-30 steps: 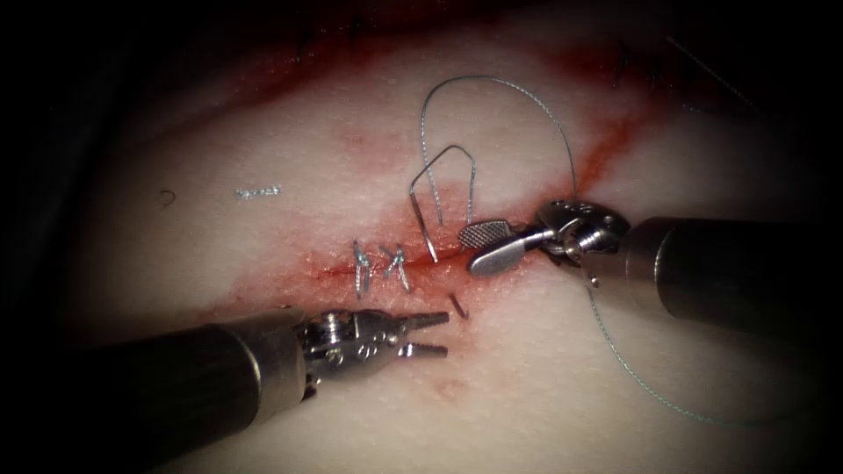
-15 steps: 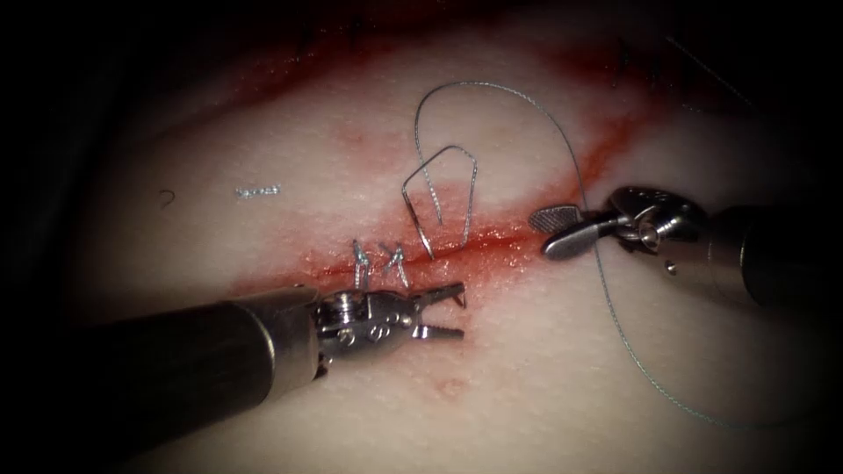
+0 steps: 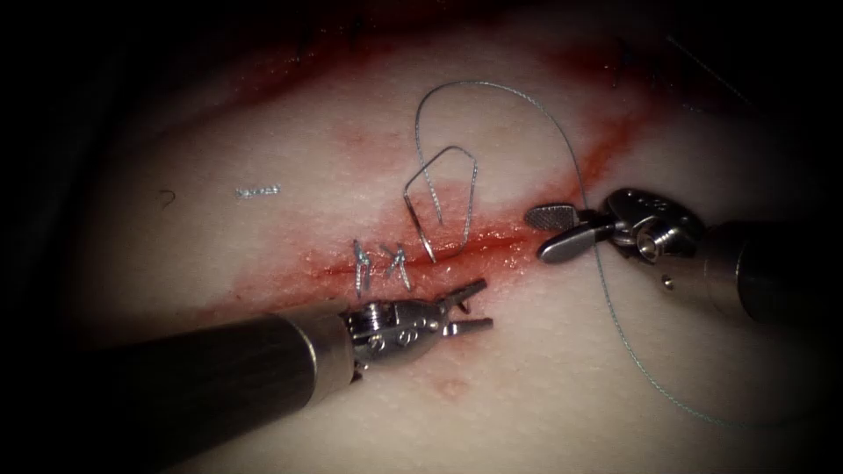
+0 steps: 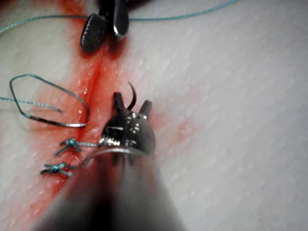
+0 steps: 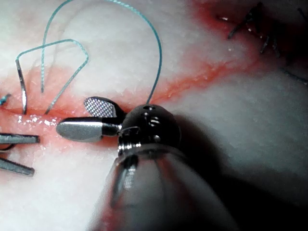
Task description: Wound Closure
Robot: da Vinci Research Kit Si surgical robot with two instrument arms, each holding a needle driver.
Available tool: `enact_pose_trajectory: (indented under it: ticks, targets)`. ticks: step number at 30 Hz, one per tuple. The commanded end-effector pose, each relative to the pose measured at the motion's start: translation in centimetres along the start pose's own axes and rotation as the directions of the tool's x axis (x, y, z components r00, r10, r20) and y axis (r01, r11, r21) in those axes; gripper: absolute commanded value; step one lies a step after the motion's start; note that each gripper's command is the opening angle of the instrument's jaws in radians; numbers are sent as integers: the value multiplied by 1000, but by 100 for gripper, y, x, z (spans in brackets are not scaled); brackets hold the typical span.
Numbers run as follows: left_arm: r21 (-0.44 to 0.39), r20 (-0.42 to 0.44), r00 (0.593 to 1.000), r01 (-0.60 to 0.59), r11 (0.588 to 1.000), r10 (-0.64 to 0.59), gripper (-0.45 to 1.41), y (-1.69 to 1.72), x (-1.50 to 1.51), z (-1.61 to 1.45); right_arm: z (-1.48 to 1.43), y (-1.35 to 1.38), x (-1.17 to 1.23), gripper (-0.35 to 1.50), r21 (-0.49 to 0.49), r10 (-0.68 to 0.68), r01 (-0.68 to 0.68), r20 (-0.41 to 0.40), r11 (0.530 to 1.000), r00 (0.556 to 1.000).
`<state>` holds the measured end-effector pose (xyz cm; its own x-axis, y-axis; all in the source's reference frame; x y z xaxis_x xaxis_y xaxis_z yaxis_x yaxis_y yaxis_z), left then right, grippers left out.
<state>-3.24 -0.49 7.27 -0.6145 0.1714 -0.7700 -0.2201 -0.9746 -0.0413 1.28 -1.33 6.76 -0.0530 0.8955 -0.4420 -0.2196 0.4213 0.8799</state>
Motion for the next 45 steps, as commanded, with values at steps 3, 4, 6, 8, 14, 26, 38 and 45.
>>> enact_pose_trajectory:
  ticks: [3,4,6,8,14,26,38,45]
  targets:
    - [25,-6,1000,6,1000,-6,64,0,-5,6,9,4,-5,95,-34,-8,8,-22,999,1000]
    - [40,-9,1000,10,999,-10,64,-2,-6,5,9,4,-5,95,-45,-8,6,-29,999,1000]
    - [57,-18,1000,16,998,-15,62,-4,-7,3,9,4,-6,95,-54,-7,5,-34,999,999]
    - [66,-11,1000,22,998,-21,61,-3,-7,2,9,3,-6,93,-48,-7,5,-31,999,1000]
    - [53,-41,999,23,998,-21,27,2,-2,1,9,4,-7,86,-49,-49,48,-29,998,998]
    - [-77,-205,977,40,996,-55,-45,-1,9,-10,6,9,-9,17,-47,-360,359,-11,932,933]
    - [-419,-210,861,349,838,-464,-45,-15,39,-33,8,4,-10,91,14,-358,358,-1,934,934]
    - [-529,-169,788,435,729,-593,-45,-6,49,-55,7,-5,-13,91,58,-355,354,9,933,935]
